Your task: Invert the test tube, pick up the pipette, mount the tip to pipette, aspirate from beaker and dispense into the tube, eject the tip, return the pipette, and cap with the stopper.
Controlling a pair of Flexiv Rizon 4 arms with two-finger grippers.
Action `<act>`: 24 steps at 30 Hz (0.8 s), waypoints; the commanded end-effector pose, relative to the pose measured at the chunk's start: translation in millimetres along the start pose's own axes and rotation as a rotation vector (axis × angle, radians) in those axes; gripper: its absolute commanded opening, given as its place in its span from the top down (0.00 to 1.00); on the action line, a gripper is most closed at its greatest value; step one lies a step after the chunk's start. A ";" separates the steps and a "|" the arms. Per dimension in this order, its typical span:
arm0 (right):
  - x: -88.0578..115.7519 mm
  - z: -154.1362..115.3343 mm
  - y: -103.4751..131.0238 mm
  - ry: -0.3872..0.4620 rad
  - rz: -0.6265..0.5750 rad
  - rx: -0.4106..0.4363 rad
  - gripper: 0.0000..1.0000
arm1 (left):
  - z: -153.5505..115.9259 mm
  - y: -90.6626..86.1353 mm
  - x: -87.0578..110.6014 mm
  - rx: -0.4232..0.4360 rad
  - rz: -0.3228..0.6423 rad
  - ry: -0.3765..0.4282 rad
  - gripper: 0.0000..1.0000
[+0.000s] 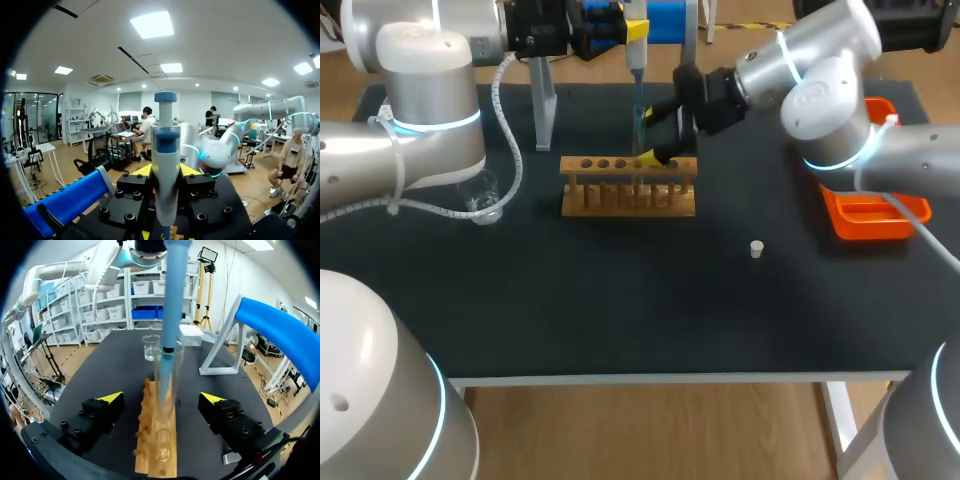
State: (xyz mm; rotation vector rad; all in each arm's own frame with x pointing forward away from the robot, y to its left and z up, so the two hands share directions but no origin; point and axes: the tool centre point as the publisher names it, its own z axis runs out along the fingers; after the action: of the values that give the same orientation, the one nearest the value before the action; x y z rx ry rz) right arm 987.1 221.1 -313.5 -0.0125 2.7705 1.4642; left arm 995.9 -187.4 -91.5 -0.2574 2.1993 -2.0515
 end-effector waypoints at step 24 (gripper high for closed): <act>-9.1 22.1 3.9 -0.008 -0.005 0.003 0.00 | 0.6 -0.4 0.4 0.000 0.000 -0.004 1.00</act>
State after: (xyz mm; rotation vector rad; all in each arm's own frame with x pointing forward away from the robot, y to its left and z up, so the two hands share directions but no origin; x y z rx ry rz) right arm 996.9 242.1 -325.1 -0.0116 2.7581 1.4677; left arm 995.9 -187.4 -91.4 -0.2573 2.1993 -2.0515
